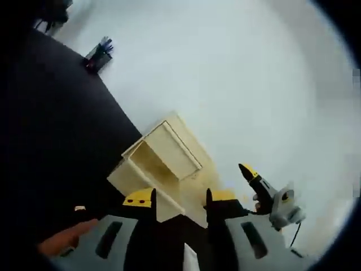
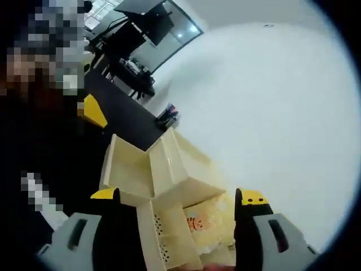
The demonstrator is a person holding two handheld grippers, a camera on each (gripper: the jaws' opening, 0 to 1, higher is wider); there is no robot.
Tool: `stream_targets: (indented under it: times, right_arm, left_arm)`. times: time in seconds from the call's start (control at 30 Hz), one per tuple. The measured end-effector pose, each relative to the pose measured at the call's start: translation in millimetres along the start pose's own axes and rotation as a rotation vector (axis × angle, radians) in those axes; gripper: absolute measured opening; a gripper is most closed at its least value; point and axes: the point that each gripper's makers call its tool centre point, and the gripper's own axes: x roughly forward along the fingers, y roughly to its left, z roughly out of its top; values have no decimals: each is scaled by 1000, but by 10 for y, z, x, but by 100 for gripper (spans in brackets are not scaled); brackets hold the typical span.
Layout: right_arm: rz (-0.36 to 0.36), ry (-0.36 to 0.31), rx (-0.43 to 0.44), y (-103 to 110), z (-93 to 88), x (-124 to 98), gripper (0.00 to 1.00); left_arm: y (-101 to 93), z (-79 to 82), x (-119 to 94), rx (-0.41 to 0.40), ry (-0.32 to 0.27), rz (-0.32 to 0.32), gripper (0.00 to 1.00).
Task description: Open the drawer, pick up the cosmetic bottles from the table one by one, place them into the drawer, release the gripper, close the drawer, and move the gripper away
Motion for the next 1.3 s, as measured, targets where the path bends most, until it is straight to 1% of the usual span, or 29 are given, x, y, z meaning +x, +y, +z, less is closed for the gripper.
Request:
stream_targets:
  times: [0.03,0.07,0.1,0.17,0.2,0.27,0.3,0.37,0.4,0.43,0.47,0.5,0.53,0.6,0.63,0.7,0.73,0.83,0.97,1.0,1.03,1.13,1.3]
  right_arm:
    - [1,1,-6,9,4,0,78]
    - [1,1,-11,12,8,-2,78]
    - [1,2,-14,14,11,-4,78]
    - [-2,0,-15,3,16,-15,78]
    - [-3,-1,-14,-3,18,-20,78]
    - [-6,-8,-9,-25,28,-37,78]
    - [-8,-10,-7,-34,32,-40,78]
    - [-11,-13,-5,-47,37,-46,78]
    - [-12,-16,-5,-54,42,-51,78]
    - [-13,-18,-3,-54,48,-59,78]
    - [-14,-21,-2,-57,53,-67,78]
    - [-15,-24,-1,-61,62,-70,78]
    - [-16,-27,2,-67,71,-76,78]
    - [-16,-33,5,-66,85,-80,78]
    - [-15,-35,6,-65,91,-77,78]
    - [-12,-36,1,-52,102,-76,78]
    - [-12,-36,-1,-50,105,-76,78]
    - [-13,-40,-5,-50,129,-82,78]
    - [-16,-48,-5,-62,155,-97,78]
    - [-17,-49,-5,-65,159,-98,78]
    - [-17,-50,-5,-67,161,-98,78]
    - [-16,-51,-6,-62,164,-96,78]
    - [-16,-50,-11,-56,168,-95,78]
  left_arm:
    - [-6,-21,24,-20,9,-10,34]
    - [11,-42,43,-48,16,-3,33]
    - [36,-12,55,-82,-13,6,33]
    - [83,-22,79,-134,-23,23,33]
    - [83,-13,88,-137,-37,16,33]
    - [118,-29,109,-163,-44,35,33]
    - [131,-47,120,-190,-43,38,33]
    - [178,-62,133,-207,-49,59,34]
    - [235,-55,132,-237,-68,91,34]
    - [258,-50,131,-251,-78,96,34]
    - [285,-27,116,-253,-96,114,34]
    - [287,22,101,-254,-129,119,33]
    - [283,43,94,-273,-139,118,33]
    - [274,23,112,-299,-130,107,32]
    - [274,-24,127,-313,-110,108,31]
    - [294,-72,145,-320,-111,117,28]
    - [305,-53,164,-324,-112,120,28]
    - [321,-58,194,-342,-134,133,28]
    - [330,-52,215,-329,-154,159,27]
    - [335,-51,222,-332,-158,160,27]
    - [343,-49,233,-355,-161,160,27]
    - [330,-53,239,-369,-174,158,27]
    - [365,-31,263,-397,-197,164,26]
